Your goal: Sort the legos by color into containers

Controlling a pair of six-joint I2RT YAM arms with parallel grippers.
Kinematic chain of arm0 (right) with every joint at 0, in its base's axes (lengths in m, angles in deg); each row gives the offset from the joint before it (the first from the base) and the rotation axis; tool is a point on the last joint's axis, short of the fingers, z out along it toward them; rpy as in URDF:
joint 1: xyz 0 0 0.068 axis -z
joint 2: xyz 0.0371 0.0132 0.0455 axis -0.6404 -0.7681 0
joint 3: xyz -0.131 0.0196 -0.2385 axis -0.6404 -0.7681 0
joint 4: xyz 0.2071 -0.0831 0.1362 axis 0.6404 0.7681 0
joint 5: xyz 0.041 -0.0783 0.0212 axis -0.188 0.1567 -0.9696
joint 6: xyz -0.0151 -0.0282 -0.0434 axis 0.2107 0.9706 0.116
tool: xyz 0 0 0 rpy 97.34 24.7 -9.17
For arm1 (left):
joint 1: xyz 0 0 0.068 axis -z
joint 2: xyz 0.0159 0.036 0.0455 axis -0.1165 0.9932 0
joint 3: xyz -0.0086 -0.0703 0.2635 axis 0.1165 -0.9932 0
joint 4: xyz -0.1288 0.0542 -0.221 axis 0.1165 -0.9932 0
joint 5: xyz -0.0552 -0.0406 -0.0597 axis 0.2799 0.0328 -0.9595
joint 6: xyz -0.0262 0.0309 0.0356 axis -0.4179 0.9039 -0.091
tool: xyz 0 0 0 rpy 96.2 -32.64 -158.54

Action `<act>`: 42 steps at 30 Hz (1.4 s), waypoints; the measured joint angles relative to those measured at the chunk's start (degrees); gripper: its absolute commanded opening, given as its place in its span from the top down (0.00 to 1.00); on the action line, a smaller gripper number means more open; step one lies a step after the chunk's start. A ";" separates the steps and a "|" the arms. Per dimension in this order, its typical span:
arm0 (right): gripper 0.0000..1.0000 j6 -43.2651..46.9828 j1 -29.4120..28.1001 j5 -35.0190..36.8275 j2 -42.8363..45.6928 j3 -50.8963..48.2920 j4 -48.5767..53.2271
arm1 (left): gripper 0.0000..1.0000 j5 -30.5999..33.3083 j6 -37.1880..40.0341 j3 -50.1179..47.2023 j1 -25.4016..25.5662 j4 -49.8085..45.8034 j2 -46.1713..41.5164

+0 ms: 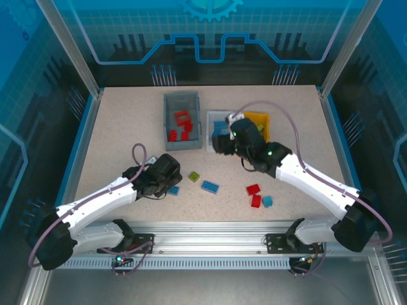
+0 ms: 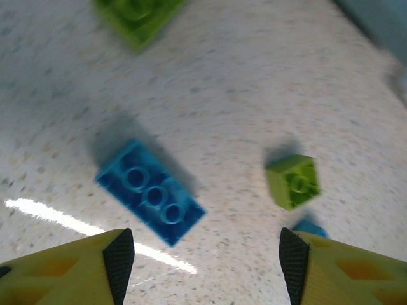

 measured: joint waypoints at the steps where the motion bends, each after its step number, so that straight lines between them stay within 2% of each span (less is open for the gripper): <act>1: 0.29 0.59 -0.74 -2.60 0.63 -1.95 -1.16 | 0.33 -0.39 -2.23 -0.96 -0.07 0.13 0.00; 6: 0.27 2.14 -3.65 -12.81 1.73 -8.87 -3.69 | 0.34 -1.44 -11.43 -2.08 -0.98 2.16 1.03; 12: 0.27 1.81 -6.08 -16.70 3.96 -10.43 -4.48 | 0.33 -3.28 -16.22 -2.36 -2.80 7.39 7.21; 25: 0.28 -0.26 -6.75 -16.90 4.70 -10.43 -5.84 | 0.42 -4.59 -18.67 -2.29 -3.78 9.42 10.73; 32: 0.29 -0.74 -6.75 -16.70 4.70 -10.43 -6.08 | 0.40 -3.45 -17.66 -1.99 -3.76 6.93 8.76; 37: 0.29 -1.14 -6.75 -16.70 4.68 -10.43 -6.25 | 0.40 -1.01 -15.13 2.49 -3.76 2.12 6.19; 42: 0.28 -1.38 -6.75 -16.68 4.70 -10.43 -6.25 | 0.34 -0.48 -15.56 3.76 -3.76 1.20 2.64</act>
